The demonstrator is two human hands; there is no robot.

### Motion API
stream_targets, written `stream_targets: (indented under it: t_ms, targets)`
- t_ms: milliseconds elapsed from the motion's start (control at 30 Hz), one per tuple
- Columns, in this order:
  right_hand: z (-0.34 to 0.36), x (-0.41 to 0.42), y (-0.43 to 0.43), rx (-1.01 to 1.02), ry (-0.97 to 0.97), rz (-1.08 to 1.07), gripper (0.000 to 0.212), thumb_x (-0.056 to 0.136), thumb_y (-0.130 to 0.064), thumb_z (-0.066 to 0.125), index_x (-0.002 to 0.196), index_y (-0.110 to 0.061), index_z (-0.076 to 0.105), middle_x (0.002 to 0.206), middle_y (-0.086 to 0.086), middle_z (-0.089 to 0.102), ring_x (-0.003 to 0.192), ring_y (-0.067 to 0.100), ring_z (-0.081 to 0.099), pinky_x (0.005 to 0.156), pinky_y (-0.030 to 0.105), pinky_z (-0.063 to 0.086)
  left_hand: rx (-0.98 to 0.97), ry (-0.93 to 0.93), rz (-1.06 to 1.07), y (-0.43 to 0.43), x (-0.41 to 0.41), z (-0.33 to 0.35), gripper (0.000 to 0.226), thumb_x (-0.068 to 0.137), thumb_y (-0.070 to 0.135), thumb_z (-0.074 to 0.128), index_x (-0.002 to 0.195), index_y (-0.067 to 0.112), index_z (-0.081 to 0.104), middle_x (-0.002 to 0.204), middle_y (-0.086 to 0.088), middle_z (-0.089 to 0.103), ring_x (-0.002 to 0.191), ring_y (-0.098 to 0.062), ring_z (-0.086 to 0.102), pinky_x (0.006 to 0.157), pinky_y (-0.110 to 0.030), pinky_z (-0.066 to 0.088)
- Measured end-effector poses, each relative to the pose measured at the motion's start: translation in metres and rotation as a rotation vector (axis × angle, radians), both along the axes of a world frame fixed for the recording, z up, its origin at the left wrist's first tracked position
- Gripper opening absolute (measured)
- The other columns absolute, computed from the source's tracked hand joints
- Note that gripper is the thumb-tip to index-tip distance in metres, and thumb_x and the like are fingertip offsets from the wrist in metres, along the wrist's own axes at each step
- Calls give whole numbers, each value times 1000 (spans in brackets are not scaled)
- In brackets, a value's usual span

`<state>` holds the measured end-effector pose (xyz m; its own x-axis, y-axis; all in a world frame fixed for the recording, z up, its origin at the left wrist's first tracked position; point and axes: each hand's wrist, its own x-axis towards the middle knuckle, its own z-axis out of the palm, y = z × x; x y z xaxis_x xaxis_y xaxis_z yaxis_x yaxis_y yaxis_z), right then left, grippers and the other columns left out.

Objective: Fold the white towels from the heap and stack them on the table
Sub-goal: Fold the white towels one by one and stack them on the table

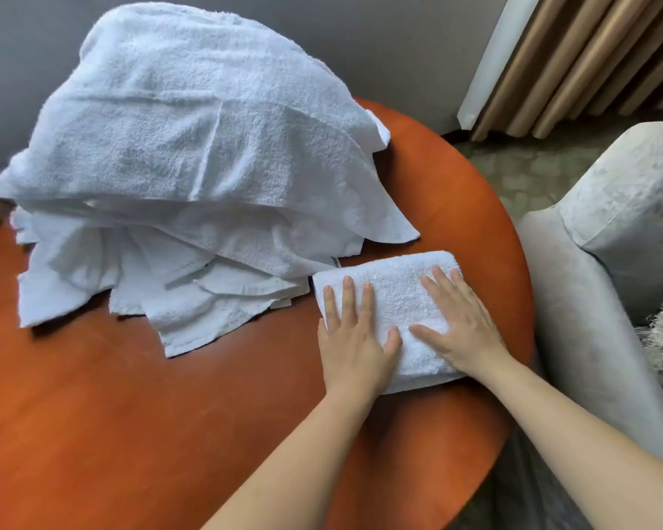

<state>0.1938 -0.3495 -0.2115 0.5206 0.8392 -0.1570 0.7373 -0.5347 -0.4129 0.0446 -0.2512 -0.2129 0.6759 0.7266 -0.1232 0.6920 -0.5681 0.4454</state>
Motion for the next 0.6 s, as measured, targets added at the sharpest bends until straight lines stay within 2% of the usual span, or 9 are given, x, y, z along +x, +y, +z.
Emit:
stream_targets:
  t_ms: [67, 167, 300, 367, 433, 500, 567, 600]
  targets:
    - [2, 20, 3, -3, 19, 5, 97, 65, -83, 27, 149, -38, 10, 150, -25, -9, 138, -4, -16, 118, 32, -1, -18, 67, -39, 4, 18, 3, 79, 85, 61, 13, 155, 26, -2, 162, -1, -14, 147, -28, -18, 119, -44, 13]
    - [5, 36, 5, -29, 1, 20, 102, 63, -85, 27, 150, -36, 9, 150, -24, -10, 138, -4, -16, 119, 34, 0, -46, 116, -77, 7, 34, 8, 77, 96, 57, 30, 154, 24, -7, 160, -1, -20, 146, -29, -22, 118, -45, 15]
    - [8, 36, 5, -62, -7, 44, 102, 63, -85, 23, 151, -37, 4, 150, -24, -15, 137, -5, -21, 116, 29, -8, -57, 155, -81, 6, 33, 10, 76, 97, 58, 29, 153, 25, -10, 159, 0, -23, 145, -28, -24, 117, -48, 17]
    - [10, 31, 6, -81, -25, 29, 97, 69, -82, 27, 152, -36, 5, 153, -22, -14, 139, -3, -21, 116, 31, -11, -85, 183, -100, 8, 30, 17, 73, 98, 57, 28, 154, 27, -8, 159, 1, -23, 146, -26, -23, 117, -52, 13]
    - [13, 22, 10, -78, -57, -43, 80, 86, -67, 42, 153, -31, 16, 160, -14, -1, 146, 6, -12, 117, 37, -8, -109, 158, -99, 13, 27, 31, 67, 99, 52, 32, 154, 26, 4, 162, 2, -11, 148, -25, -14, 116, -54, 10]
    - [22, 10, 22, 31, -80, -143, 56, 94, -46, 51, 143, -20, 42, 157, -2, 28, 148, 19, 11, 118, 43, 2, -114, 49, -42, 22, 24, 49, 58, 98, 43, 40, 150, 22, 25, 160, 1, 15, 147, -23, 10, 114, -47, 20]
    - [37, 0, 42, 169, -92, -159, 38, 90, -33, 58, 122, -11, 61, 136, 6, 55, 137, 28, 36, 114, 46, 22, -188, -133, 92, 37, 20, 67, 48, 94, 33, 46, 140, 19, 43, 147, 1, 41, 133, -21, 39, 102, -38, 35]
    - [47, -5, 54, 207, -79, -146, 33, 88, -27, 61, 115, -9, 63, 126, 7, 59, 131, 29, 43, 110, 43, 30, -257, -224, 180, 46, 18, 77, 44, 93, 29, 48, 135, 19, 48, 139, 2, 49, 124, -20, 47, 97, -36, 39]
